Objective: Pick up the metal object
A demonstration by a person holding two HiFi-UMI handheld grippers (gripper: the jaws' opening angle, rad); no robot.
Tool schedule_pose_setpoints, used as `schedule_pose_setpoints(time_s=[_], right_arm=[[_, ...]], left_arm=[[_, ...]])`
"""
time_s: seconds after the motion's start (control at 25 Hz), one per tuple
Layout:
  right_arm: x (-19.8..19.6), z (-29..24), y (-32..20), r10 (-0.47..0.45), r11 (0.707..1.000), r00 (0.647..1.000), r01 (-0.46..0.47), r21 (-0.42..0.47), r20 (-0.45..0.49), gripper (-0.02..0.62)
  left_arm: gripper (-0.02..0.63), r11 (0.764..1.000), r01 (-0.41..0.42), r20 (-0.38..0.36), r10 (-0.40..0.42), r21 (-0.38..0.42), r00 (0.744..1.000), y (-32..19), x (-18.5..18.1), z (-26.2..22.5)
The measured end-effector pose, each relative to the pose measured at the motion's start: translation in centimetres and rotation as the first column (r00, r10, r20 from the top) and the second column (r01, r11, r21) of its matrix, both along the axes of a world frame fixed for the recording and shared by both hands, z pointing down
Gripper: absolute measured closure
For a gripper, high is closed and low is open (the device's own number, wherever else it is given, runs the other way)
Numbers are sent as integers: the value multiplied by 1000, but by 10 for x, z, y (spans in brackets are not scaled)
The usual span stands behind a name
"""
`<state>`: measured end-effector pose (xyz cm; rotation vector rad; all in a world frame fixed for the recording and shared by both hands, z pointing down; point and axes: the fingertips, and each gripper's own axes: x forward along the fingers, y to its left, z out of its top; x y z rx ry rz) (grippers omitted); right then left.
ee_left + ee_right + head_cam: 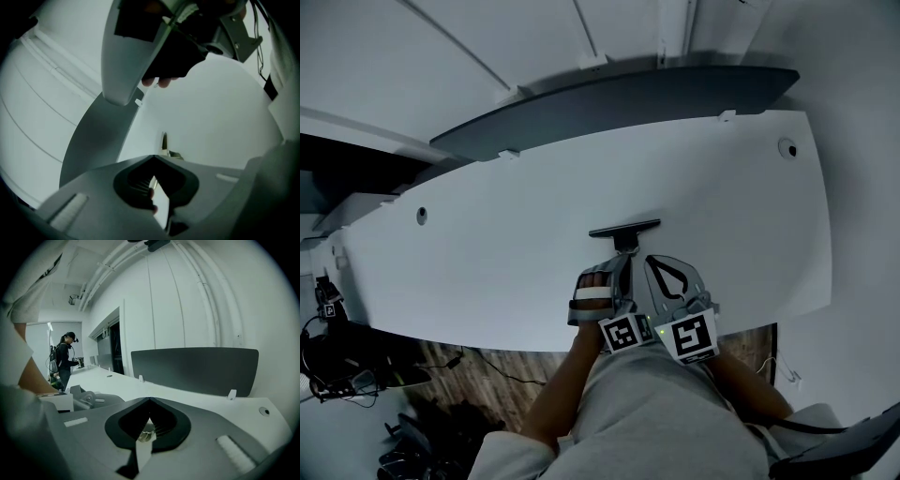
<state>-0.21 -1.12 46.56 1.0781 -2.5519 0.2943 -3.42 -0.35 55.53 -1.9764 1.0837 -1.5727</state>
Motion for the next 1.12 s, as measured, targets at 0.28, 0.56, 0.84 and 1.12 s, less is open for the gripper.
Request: schedule_pose_setpoints(time_s=[0.28, 0.56, 0.84, 1.12], right_arm=[[0, 3, -3, -19, 1000, 999, 19, 10, -34, 594], [1, 4, -3, -19, 1000, 999, 20, 13, -42, 594], [2, 7, -1, -11, 1000, 999, 11, 2, -33, 594], [6, 8, 0, -19, 1000, 999, 19, 4, -51, 594]], left_arm=[[604, 995, -77, 159, 66, 64, 985, -7, -6, 9], [453, 997, -73, 166, 74, -10, 983, 0, -3, 21], [443, 993, -93, 248, 107, -69, 963, 5, -7, 43], [446, 994, -89, 299, 104, -64, 949, -8, -10, 54]])
